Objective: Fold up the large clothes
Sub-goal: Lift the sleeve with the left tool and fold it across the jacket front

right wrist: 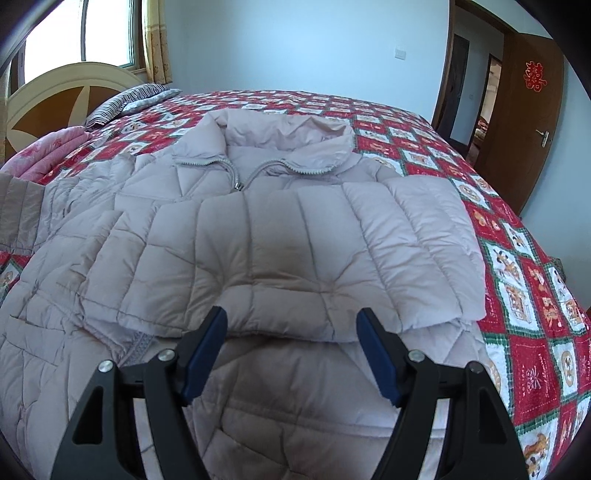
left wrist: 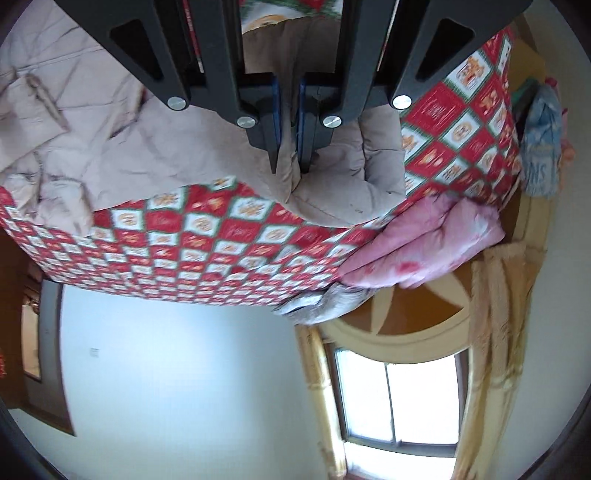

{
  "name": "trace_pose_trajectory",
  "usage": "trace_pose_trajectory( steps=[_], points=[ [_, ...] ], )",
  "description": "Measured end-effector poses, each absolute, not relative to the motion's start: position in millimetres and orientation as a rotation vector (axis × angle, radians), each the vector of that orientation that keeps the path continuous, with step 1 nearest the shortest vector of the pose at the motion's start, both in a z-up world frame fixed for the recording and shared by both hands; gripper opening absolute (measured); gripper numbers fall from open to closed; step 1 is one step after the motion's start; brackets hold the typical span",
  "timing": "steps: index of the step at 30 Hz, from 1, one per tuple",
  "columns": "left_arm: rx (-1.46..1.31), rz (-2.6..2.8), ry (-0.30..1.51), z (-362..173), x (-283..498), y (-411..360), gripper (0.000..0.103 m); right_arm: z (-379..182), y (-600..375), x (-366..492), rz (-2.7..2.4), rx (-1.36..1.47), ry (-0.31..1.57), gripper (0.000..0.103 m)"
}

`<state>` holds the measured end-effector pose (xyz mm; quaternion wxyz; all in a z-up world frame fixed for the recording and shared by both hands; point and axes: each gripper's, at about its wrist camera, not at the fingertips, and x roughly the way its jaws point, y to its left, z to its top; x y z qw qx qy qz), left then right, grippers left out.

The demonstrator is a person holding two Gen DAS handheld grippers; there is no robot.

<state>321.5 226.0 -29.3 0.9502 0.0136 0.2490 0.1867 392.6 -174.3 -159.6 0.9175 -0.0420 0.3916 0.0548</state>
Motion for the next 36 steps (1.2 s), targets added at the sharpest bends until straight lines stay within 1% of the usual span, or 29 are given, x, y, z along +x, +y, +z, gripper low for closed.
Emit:
trace_pose_trajectory(
  steps=[4,7,13,17,22,29,32,34,35,36],
  points=[
    [0.076,0.265,0.465,-11.2,330.6,174.7,0.005,-155.8,-183.4,381.8,0.111,-0.056,0.784,0.075],
    [0.121,0.160,0.464,-10.5,336.6,126.8,0.005,-153.3,-191.3,375.5,0.112,-0.034,0.765,0.075],
    [0.209,-0.016,0.459,-22.1,341.5,30.8,0.005,-157.0,-203.8,370.0,0.095,-0.016,0.755,0.075],
    [0.231,-0.100,0.471,-33.7,345.0,-19.6,0.005,-163.7,-215.0,365.7,0.082,0.007,0.761,0.075],
    [0.250,-0.174,0.499,-50.2,349.8,-61.9,0.005,-174.6,-226.9,364.7,0.073,0.059,0.768,0.075],
    [0.261,-0.244,0.544,-77.4,358.9,-96.1,0.005,-184.6,-228.7,365.7,0.070,0.066,0.774,0.076],
    [0.261,-0.265,0.566,-84.8,359.0,-103.6,0.008,-186.9,-228.2,366.1,0.071,0.066,0.778,0.078],
    [0.263,-0.287,0.583,-86.8,357.7,-106.5,0.020,-188.2,-227.7,366.3,0.074,0.064,0.782,0.079],
    [0.269,-0.290,0.582,-86.5,356.1,-107.4,0.044,-188.8,-227.4,366.1,0.073,0.063,0.783,0.080],
    [0.273,-0.286,0.569,-85.4,353.4,-107.6,0.072,-188.8,-227.0,366.4,0.072,0.061,0.783,0.080]
  ],
)
